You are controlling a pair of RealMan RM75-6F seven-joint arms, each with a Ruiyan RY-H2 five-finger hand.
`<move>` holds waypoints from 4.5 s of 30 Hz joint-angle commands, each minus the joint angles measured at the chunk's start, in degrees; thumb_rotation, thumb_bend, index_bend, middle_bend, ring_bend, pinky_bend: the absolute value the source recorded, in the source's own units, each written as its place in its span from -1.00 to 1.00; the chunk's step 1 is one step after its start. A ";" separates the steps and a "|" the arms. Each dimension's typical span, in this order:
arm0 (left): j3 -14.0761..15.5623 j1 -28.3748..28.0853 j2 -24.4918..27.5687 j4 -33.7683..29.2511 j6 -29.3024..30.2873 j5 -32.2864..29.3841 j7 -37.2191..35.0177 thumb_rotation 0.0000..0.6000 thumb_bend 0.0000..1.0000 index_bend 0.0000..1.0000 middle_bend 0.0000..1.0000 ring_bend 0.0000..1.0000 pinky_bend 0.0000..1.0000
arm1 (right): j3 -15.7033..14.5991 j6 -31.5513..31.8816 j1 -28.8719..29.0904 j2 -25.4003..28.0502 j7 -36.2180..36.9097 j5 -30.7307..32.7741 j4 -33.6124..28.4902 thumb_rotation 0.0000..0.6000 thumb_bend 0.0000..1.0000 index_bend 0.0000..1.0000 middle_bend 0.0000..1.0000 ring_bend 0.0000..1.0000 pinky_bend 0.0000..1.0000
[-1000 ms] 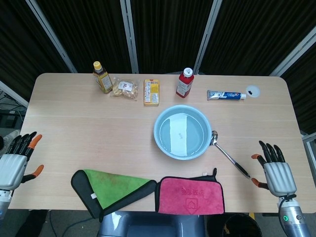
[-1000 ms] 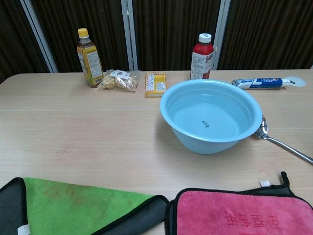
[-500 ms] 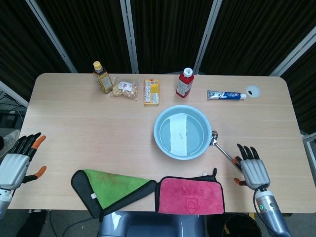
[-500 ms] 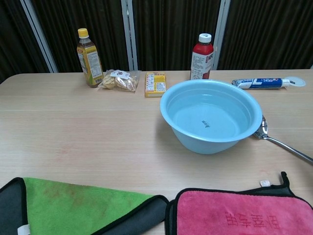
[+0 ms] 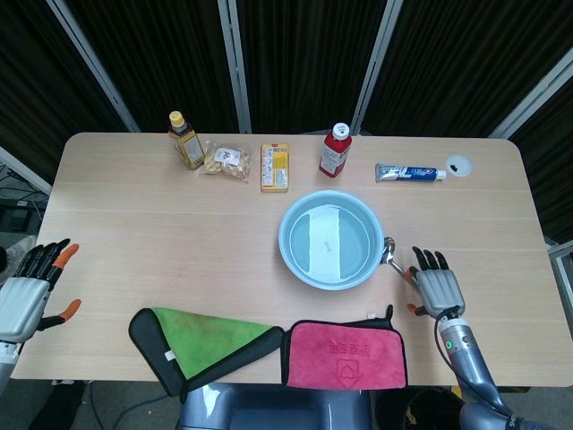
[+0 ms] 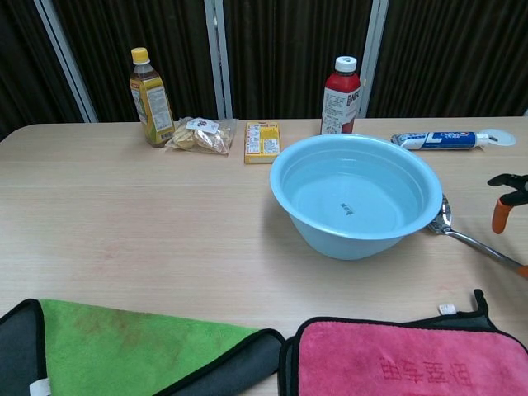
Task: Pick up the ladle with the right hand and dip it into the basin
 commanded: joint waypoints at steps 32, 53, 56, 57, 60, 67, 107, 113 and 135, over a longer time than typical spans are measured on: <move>0.64 -0.98 -0.42 0.20 -1.39 0.19 0.13 1.00 -0.41 -0.90 -1.00 -1.00 -1.00 | -0.77 -0.60 -0.10 -5.26 14.74 -0.09 14.44 1.00 -0.70 -0.21 -1.00 -1.00 -1.00; 1.56 -1.84 -0.43 0.09 -2.77 1.11 -0.36 1.00 -0.41 -0.90 -1.00 -1.00 -1.00 | -1.20 1.22 -3.65 -9.01 28.75 -4.22 21.64 1.00 -0.70 -0.21 -1.00 -1.00 -1.00; 1.70 -1.80 -0.29 0.00 -2.45 1.52 -0.72 1.00 -0.41 -0.91 -1.00 -1.00 -1.00 | -1.31 1.83 -4.18 -9.55 29.39 -4.61 22.10 1.00 -0.70 -0.21 -1.00 -1.00 -1.00; 1.73 -1.79 -0.25 0.00 -2.35 1.62 -0.85 1.00 -0.41 -0.91 -1.00 -1.00 -1.00 | -1.32 2.00 -4.33 -9.71 29.59 -4.73 22.22 1.00 -0.70 -0.21 -1.00 -1.00 -1.00; 1.85 -1.71 -0.05 0.02 -1.94 2.00 -1.39 1.00 -0.41 -0.90 -1.00 -1.00 -1.00 | -1.47 2.54 -4.91 -10.22 30.48 -5.25 22.44 1.00 -0.70 -0.21 -1.00 -1.00 -1.00; 2.15 -1.76 0.31 0.13 -1.65 2.62 -2.34 1.00 -0.41 -0.90 -1.00 -1.00 -1.00 | -1.40 3.79 -5.72 -11.81 31.97 -6.30 23.51 1.00 -0.70 -0.20 -1.00 -1.00 -1.00; 2.07 -2.42 0.27 0.61 -2.59 1.86 -2.20 1.00 -0.35 -0.91 -1.00 -1.00 -1.00 | -0.16 -1.64 -4.07 -18.67 39.24 -8.76 38.08 1.00 -0.69 -0.11 -1.00 -1.00 -1.00; 2.18 -2.19 0.48 0.66 -1.87 2.27 -2.52 1.00 -0.26 -0.91 -1.00 -1.00 -1.00 | -0.54 -2.08 -3.89 -20.15 35.35 -8.57 39.87 1.00 -0.65 -0.07 -1.00 -1.00 -1.00; 2.49 -1.74 1.08 1.02 0.00 3.74 -4.09 1.00 -0.16 -0.92 -1.00 -1.00 -1.00 | -0.71 -1.36 -4.56 -20.28 28.73 -8.70 39.85 1.00 -0.31 0.23 -1.00 -1.00 -1.00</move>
